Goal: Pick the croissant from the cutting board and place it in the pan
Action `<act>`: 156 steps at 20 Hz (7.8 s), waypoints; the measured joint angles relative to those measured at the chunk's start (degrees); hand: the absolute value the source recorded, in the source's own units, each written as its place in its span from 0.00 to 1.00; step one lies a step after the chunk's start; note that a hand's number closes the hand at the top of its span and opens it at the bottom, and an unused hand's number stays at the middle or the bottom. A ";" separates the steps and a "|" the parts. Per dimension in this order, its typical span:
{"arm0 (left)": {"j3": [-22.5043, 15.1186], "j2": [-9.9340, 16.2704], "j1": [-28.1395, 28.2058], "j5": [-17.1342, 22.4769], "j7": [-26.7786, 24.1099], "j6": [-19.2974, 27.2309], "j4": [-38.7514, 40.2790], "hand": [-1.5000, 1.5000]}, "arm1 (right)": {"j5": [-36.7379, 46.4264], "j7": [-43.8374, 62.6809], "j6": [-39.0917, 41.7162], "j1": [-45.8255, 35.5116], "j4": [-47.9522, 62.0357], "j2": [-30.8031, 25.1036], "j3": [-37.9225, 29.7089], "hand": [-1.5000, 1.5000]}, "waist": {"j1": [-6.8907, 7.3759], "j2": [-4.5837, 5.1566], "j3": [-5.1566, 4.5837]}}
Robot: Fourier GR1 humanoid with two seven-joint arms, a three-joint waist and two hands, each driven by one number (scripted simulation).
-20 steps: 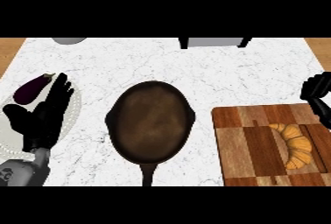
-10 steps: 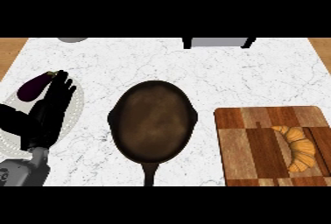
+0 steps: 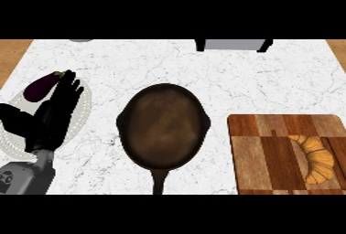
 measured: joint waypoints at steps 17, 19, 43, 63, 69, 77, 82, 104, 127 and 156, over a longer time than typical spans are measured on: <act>2.65 -1.86 -0.46 -2.22 0.79 -1.34 1.65 0.50 | 26.42 4.79 0.32 -1.94 -9.52 -2.73 15.75 0.00 | -1.03 -0.28 -0.09; 3.44 -1.79 -0.05 -2.28 0.33 -2.37 1.94 0.50 | 28.80 4.96 0.04 -1.78 -10.68 -3.14 15.52 0.00 | -1.11 -0.31 -0.09; 7.55 -6.68 0.44 -7.95 3.43 -5.48 0.05 0.50 | 47.75 20.69 3.09 6.00 -26.65 10.73 10.14 0.00 | -1.11 -0.31 -0.09; 11.26 -10.75 1.96 -12.18 3.81 -9.67 -0.84 0.50 | 63.07 14.76 0.67 2.20 -13.34 25.46 9.93 0.00 | -1.09 -0.31 -0.08; 12.87 -11.59 2.59 -12.66 3.41 -11.12 -0.60 0.50 | 66.65 12.94 1.12 -0.29 -8.64 28.83 10.03 1.00 | -1.01 -0.32 -0.12; 13.08 -12.69 2.38 -13.87 4.88 -11.16 -2.04 0.50 | 68.96 7.65 -3.88 -2.86 -4.21 31.41 9.65 1.00 | -1.02 -0.64 -0.59; 13.90 -12.70 2.07 -13.98 4.69 -12.12 -1.37 0.50 | 68.72 5.32 -4.91 -2.97 -2.64 32.36 8.13 1.00 | -1.06 -0.72 -0.79; 12.21 -13.18 0.87 -14.30 5.94 -13.06 -0.04 0.50 | 79.97 70.59 -2.99 -15.66 -24.31 65.54 24.59 1.00 | 2.08 -2.49 -0.60; 11.70 -14.19 -2.55 -15.32 5.22 -12.67 1.87 0.50 | 70.12 115.62 -12.58 -39.69 -19.20 65.27 40.52 1.00 | 2.78 -0.27 -0.22; 13.99 -14.22 0.41 -15.04 4.50 -13.29 0.32 0.50 | 51.35 103.12 -49.87 -28.90 9.96 65.84 36.25 0.00 | 0.30 0.01 -0.04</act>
